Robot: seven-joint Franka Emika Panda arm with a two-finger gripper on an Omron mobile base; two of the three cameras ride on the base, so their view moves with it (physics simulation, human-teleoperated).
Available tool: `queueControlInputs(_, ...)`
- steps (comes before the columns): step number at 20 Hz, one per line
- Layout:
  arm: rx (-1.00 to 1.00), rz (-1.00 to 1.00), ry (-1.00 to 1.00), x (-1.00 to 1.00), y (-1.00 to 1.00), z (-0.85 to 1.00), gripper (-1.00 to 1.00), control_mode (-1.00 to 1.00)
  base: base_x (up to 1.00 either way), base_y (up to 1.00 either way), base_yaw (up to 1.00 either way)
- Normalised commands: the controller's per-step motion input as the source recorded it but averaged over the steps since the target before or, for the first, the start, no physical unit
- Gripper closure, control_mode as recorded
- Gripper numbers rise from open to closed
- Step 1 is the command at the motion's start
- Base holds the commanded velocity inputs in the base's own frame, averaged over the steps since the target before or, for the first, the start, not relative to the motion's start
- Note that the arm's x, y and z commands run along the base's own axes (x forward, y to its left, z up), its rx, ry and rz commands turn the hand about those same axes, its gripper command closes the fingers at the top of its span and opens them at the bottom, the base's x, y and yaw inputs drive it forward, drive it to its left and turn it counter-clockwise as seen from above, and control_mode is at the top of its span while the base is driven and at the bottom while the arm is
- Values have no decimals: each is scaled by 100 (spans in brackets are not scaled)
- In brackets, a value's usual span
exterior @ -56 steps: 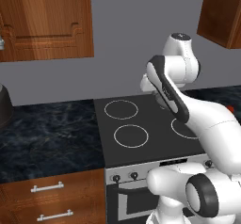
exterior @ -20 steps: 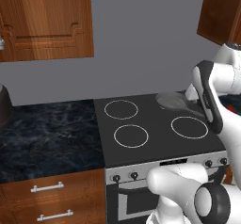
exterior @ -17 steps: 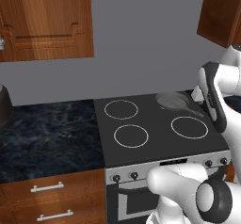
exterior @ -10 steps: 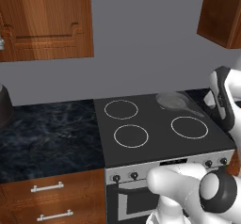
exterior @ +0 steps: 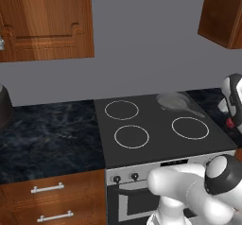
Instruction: Put the bell pepper and bell pepper in the pan. Then turn on the rear right burner and set the heat to medium.
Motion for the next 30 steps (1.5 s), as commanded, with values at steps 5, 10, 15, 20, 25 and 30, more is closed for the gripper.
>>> queueControlInputs(5, -1, 0, 11, 31, -16, 0, -100, -100, 0, 0, 0)
queueControlInputs(10, -6, -9, 28, 32, 0, 0, -100, -100, 0, 0, 0)
queueControlInputs(15, -1, -19, 18, 15, -20, -17, -100, -100, 0, 0, 0)
queueControlInputs(20, 1, -19, 1, 10, -28, -27, -100, -100, 0, 0, 0)
queueControlInputs(25, 7, -17, 0, 13, -29, -36, -100, -100, 0, 0, 0)
queueControlInputs(30, 7, -14, 0, 28, -41, -38, -100, -100, 0, 0, 0)
